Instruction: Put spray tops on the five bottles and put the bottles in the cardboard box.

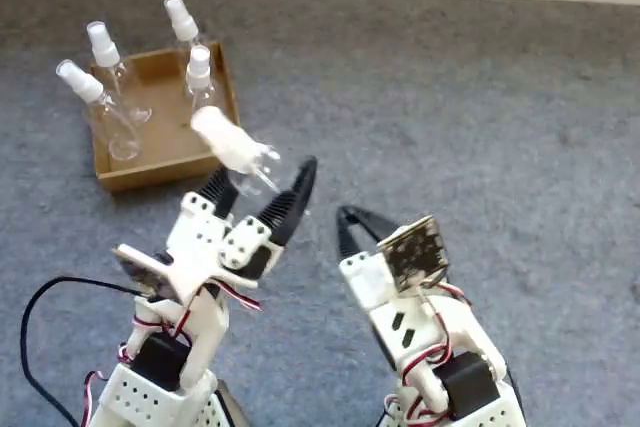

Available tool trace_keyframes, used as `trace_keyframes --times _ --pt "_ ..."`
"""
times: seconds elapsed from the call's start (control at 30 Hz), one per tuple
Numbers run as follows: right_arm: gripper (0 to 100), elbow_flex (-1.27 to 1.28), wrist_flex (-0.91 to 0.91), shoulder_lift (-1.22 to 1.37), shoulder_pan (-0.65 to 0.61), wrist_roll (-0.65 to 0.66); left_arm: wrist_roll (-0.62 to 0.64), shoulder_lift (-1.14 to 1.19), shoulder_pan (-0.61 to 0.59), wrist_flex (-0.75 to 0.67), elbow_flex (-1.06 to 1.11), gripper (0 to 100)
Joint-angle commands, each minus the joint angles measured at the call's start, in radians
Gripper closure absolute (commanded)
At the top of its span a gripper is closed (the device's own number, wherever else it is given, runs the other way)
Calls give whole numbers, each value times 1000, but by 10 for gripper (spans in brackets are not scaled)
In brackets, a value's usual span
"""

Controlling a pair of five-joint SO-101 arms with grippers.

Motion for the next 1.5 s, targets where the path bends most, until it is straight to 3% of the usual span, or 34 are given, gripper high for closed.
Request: trace_keyframes --times 0.0,0.2,0.37,0.67,0.83,1.17,1.4,1.47 --pt "994 -10 -25 -12 -145 -5 14 -12 -1 -52 19 902" --pt "994 -10 -25 -12 -228 -8 11 -10 153 40 19 902" --pt "994 -10 -25 -12 -220 -6 11 -12 189 95 19 902" --pt "994 -8 -30 -12 -4 -5 8 -13 265 166 19 902" --pt "994 -7 -27 -12 33 -8 6 -13 260 173 16 902" --pt "994 94 -30 -12 30 -8 8 -8 -73 190 -61 902" --pt "994 166 -31 -12 30 -5 2 -7 -243 448 -268 902" --pt "994 165 -31 -12 30 -5 -64 -5 -288 489 -343 902"
